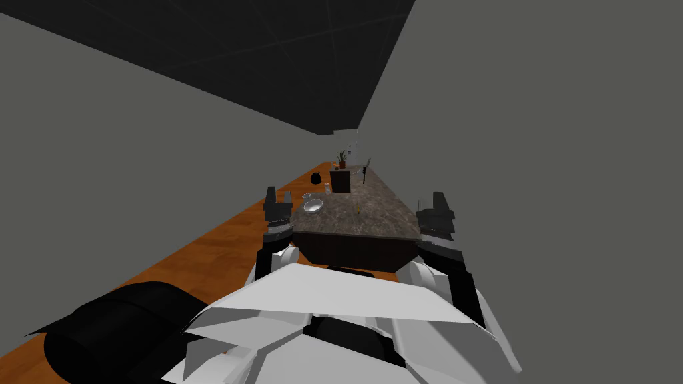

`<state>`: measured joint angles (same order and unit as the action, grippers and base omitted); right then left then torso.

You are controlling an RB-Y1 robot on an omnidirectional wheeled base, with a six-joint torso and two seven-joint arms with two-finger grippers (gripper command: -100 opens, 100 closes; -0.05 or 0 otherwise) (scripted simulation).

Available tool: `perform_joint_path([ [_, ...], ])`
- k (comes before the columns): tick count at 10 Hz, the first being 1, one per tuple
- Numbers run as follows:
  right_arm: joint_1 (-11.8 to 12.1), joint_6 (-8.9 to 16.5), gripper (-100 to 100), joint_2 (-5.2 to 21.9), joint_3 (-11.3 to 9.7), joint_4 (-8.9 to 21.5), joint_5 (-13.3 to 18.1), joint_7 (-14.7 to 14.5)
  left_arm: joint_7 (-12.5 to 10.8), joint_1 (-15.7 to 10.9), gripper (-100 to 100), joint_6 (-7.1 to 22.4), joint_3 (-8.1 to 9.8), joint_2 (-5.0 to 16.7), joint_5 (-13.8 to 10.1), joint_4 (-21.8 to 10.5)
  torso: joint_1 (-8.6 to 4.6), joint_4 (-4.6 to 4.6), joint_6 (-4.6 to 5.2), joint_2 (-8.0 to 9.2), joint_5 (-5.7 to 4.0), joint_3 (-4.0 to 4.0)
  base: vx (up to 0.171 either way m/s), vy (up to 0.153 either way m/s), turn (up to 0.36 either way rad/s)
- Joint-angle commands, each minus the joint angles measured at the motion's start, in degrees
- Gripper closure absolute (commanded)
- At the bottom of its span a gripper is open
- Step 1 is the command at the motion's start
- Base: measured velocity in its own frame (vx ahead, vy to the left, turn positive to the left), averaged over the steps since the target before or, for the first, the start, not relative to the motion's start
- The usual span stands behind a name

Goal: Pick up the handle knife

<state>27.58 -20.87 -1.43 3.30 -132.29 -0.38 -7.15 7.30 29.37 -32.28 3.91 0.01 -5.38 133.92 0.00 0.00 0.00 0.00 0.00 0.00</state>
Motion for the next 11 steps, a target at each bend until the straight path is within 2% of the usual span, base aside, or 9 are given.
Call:
perform_joint_path([
  [1,-0.6,0.6,-100,1.8,0.0,0.4,-0.1,-0.3,0.0,0.0,0,0.0,0.00,0.0,0.0,0.0,0.00,0.00,0.00,0.00,0.00,0.00,0.002,0.012,0.034],
  [5,-4.1,4.4,-100,7.4,0.3,3.1,-0.4,-2.0,0.0,0.0,0,0.0,-0.01,0.0,0.0,0.0,0.17,-0.01,-0.02,-0.03,0.04,-0.02,-0.001,0.046,0.071],
  [9,-10.1,11.0,-100,12.4,1.1,8.0,-0.8,-5.3,0.0,0.0,0,0.0,-0.01,0.0,0.0,0.0,0.33,0.00,-0.03,-0.01,0.08,-0.01,-0.007,0.083,0.139],
  [10,-10.1,11.4,-100,12.4,1.1,8.0,-0.8,-5.3,0.0,0.0,0,0.0,-0.01,0.0,0.0,0.0,0.31,-0.01,-0.02,-0.02,0.07,-0.02,-0.001,0.049,0.051],
  [11,-12.0,13.4,-100,13.6,1.4,9.6,-1.0,-6.3,0.0,0.0,0,0.0,0.00,0.0,0.0,0.0,0.21,0.00,0.01,0.00,0.05,0.00,-0.005,0.049,0.133],
])
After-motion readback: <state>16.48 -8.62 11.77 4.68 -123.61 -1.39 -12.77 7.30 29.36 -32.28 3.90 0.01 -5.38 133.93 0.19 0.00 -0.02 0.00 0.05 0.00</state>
